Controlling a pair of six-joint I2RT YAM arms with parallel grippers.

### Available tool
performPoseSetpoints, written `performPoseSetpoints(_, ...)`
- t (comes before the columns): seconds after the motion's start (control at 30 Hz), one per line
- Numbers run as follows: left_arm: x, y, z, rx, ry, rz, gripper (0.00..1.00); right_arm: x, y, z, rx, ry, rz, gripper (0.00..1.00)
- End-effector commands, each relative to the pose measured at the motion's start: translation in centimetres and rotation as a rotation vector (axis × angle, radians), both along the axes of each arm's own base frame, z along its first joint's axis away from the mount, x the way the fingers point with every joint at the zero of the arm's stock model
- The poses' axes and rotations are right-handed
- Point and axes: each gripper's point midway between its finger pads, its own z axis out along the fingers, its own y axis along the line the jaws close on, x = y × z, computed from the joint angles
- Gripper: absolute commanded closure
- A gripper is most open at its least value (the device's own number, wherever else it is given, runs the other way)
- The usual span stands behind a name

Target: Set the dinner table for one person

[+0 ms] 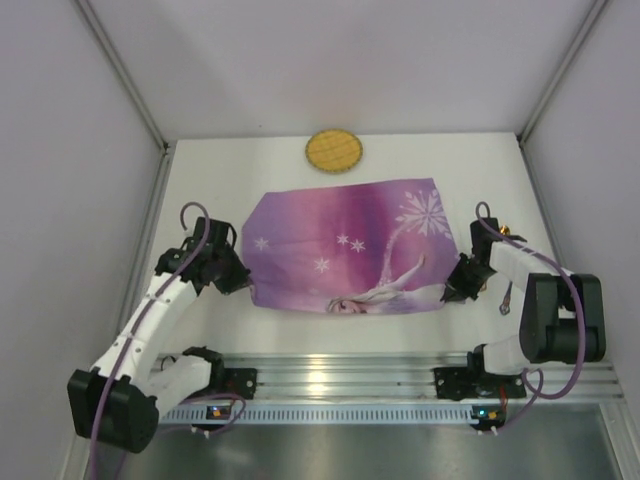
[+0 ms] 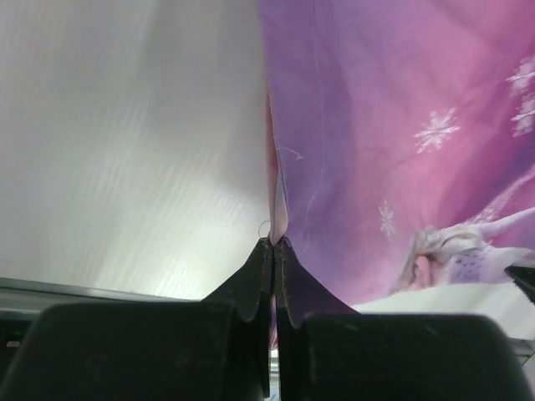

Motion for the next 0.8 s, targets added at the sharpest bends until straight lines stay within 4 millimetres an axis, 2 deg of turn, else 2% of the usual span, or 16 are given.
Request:
performPoseSetpoints(0.0, -2.4, -1.6, -4.2, -0.081, 0.174, -0.03, 1.0, 0.9, -1.8, -1.1, -0.104, -0.046, 0.008, 1.0)
performPoseSetpoints(0.07, -2.5, -2.1, -5.8, -0.089, 0.23, -0.06, 1.0, 0.4, -1.8, -1.4, -0.102, -0.032, 0.008, 1.0)
performPoseSetpoints(0.13, -2.3, -1.6, -7.1, -0.048, 0.262, -0.072, 1.0, 0.3, -1.5, -1.6, -0.086, -0.029, 0.015, 0.99)
performPoseSetpoints(0.2, -2.0, -0.9, -7.7, 0.004, 0.266, -0.08, 1.0, -0.1, -1.2, -1.7, -0.07, -0.021, 0.021, 0.7)
performPoseSetpoints(0.27, -1.6, 0.0, -8.2, 0.058, 0.274, -0.074, 1.0, -0.4, -0.9, -1.6, -0.058, -0.027, 0.023, 0.49)
performPoseSetpoints(0.33, -1.1, 0.3, -8.0, 0.084, 0.266, -0.077, 1.0, -0.9, -0.6, -1.2, -0.043, -0.033, 0.026, 0.48)
performPoseSetpoints(0.47, 1.0, 0.4, -5.7, 0.109, 0.197, -0.129, 1.0, -2.6, 0.1, -0.2, -0.01, -0.027, 0.013, 0.58)
performPoseSetpoints(0.5, 1.3, 1.0, -5.6, 0.146, 0.197, -0.129, 0.95, -3.2, 0.6, 0.3, 0.014, -0.021, 0.014, 0.59)
performPoseSetpoints(0.53, 1.5, 1.2, -5.1, 0.157, 0.196, -0.136, 0.82, -2.9, 0.8, 1.4, 0.023, -0.068, 0.013, 0.59)
performPoseSetpoints(0.57, 2.6, 1.2, -3.7, 0.171, 0.155, -0.152, 0.55, -2.8, 1.3, 2.2, 0.044, -0.087, 0.005, 0.59)
performPoseSetpoints(0.6, 3.3, 1.2, -2.8, 0.18, 0.129, -0.158, 0.02, -3.0, 1.4, 2.9, 0.052, -0.093, -0.003, 0.59)
performPoseSetpoints(0.63, 4.0, 1.3, -1.9, 0.185, 0.103, -0.159, 0.02, -2.1, 1.9, 4.9, 0.06, -0.166, 0.014, 0.59)
performPoseSetpoints(0.67, 5.8, 0.7, 0.4, 0.168, 0.028, -0.167, 0.02, -1.7, 2.4, 6.0, 0.065, -0.197, 0.019, 0.59)
performPoseSetpoints(0.7, 6.8, 0.3, 1.4, 0.155, -0.014, -0.174, 0.02, -1.5, 2.6, 6.9, 0.066, -0.218, 0.019, 0.58)
performPoseSetpoints(0.73, 8.2, -0.1, 2.6, 0.146, -0.058, -0.174, 0.02, -0.3, 2.9, 8.8, 0.074, -0.284, 0.02, 0.56)
performPoseSetpoints(0.77, 9.1, -0.3, 2.4, 0.143, -0.053, -0.171, 0.02, 0.6, 3.1, 10.1, 0.07, -0.33, 0.034, 0.51)
